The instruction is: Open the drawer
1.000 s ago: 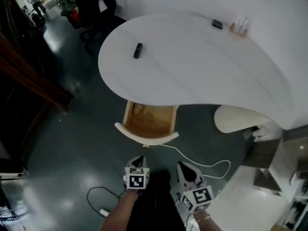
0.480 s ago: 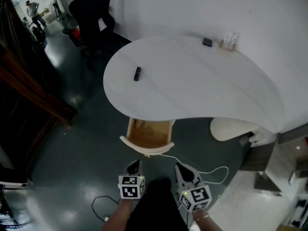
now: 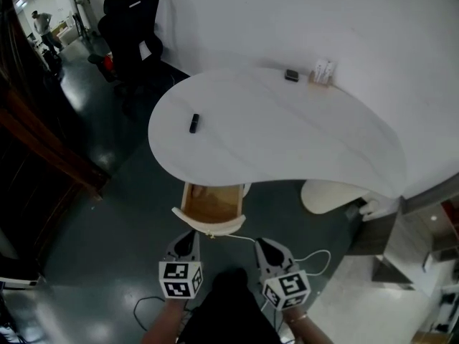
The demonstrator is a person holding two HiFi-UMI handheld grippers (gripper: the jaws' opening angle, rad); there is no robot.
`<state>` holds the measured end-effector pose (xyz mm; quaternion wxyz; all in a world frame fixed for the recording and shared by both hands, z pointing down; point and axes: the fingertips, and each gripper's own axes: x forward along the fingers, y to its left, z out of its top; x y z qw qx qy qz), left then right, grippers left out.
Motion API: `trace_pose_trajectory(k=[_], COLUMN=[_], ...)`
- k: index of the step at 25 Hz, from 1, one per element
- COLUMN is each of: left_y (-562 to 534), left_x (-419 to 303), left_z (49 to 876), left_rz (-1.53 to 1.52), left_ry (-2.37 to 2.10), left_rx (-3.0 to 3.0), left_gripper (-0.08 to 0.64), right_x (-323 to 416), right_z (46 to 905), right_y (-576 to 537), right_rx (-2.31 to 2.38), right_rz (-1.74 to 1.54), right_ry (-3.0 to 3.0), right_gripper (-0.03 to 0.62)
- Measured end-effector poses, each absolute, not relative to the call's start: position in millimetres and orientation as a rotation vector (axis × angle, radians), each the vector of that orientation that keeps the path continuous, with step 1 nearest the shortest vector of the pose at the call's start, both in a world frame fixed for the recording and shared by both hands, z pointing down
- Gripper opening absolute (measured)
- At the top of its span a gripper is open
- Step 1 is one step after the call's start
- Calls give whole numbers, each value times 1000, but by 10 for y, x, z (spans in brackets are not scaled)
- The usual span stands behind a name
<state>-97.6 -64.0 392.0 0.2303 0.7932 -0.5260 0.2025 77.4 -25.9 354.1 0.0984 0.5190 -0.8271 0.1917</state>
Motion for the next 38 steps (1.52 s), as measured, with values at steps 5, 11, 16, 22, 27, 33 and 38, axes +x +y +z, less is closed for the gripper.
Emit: trace_pose_trajectory(k=[5, 11, 16, 22, 27, 33, 38], left_y=[-676, -684, -684, -610, -602, -577, -592], left_x=[-954, -875, -858, -924, -917, -956, -962], left_z=[3627, 3396, 3255, 3241, 3267, 3267, 3268], left_rz=[510, 477, 443, 426, 415, 420, 421], left_ry=[-1460, -1449, -1467, -1488, -1494, -1512, -1518], left_rx=[2236, 2317, 2341, 2316, 2307, 2293, 2291], left_gripper=[3, 3, 3, 3, 3, 3, 3], right_x=[792, 796, 915, 979, 1038, 970, 915], right_z=[3396, 3200, 3150, 3110, 3158, 3155, 3130], right_y=[-276, -320, -361, -326, -330, -345, -359], right_rx=[1539, 1539, 1581, 1576, 1570, 1544, 1521], right_rz=[544, 496, 485, 480, 500, 503, 497], right_ry=[-2460, -2485, -2475, -2455, -2448, -2470, -2496], right_gripper=[3, 3, 3, 3, 3, 3, 3])
